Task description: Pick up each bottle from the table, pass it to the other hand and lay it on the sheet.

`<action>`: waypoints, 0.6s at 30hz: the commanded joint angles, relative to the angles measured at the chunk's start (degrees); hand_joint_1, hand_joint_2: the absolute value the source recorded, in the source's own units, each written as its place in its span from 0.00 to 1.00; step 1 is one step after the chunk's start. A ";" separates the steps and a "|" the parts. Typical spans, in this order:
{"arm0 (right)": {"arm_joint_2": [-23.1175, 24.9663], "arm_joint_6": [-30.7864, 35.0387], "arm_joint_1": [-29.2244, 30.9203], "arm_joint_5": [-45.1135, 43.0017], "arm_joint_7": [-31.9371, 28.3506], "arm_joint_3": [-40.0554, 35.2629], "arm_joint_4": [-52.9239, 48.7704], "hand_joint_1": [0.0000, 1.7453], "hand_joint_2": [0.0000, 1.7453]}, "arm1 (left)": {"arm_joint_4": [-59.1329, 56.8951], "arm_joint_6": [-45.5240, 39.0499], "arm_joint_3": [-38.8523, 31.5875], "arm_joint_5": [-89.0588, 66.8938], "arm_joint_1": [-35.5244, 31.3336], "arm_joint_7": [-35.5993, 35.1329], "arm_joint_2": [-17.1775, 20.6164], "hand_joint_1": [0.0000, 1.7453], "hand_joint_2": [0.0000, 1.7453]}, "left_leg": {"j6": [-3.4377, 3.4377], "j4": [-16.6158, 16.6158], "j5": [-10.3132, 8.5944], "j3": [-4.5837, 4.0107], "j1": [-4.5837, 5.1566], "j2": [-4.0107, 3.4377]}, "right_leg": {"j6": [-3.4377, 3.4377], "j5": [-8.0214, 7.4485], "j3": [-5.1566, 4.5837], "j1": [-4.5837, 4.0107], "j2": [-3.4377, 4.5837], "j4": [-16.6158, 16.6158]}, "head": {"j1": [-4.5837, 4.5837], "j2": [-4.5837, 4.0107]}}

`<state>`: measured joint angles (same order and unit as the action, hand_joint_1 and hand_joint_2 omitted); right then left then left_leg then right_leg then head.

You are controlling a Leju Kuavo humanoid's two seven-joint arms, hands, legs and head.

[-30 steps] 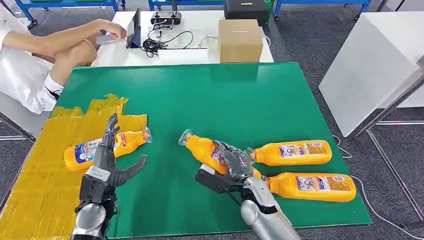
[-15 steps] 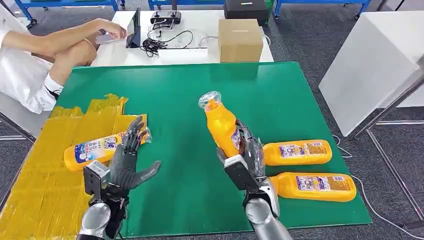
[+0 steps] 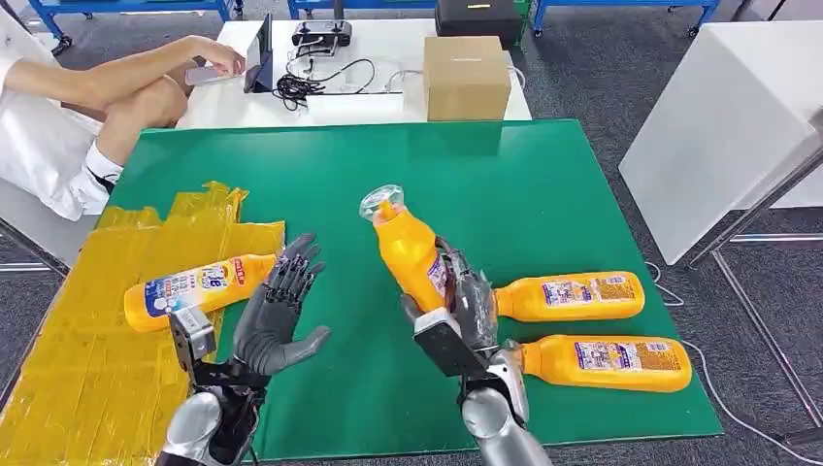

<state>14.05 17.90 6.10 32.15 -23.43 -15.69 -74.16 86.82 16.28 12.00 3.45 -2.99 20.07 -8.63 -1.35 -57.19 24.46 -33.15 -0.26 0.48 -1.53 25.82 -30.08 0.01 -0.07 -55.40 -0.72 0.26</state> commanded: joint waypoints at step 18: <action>-0.60 0.12 4.88 1.85 -4.26 -25.14 10.66 1.00 1.00 | -10.08 -2.58 -2.27 3.28 -4.81 0.03 1.38 0.00 1.00 | 0.04 0.12 0.02 0.16 -0.03 -0.14 | -0.01 -0.02 0.14 -0.02 0.09 0.13 | 0.00 0.00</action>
<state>16.00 18.62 7.51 35.36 -26.95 -30.50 -70.05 83.82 14.05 12.46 5.36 -4.70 19.93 -8.24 -1.34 -57.18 24.46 -33.19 -0.27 0.47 -1.52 25.82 -30.14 0.01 -0.07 -55.40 -0.72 0.26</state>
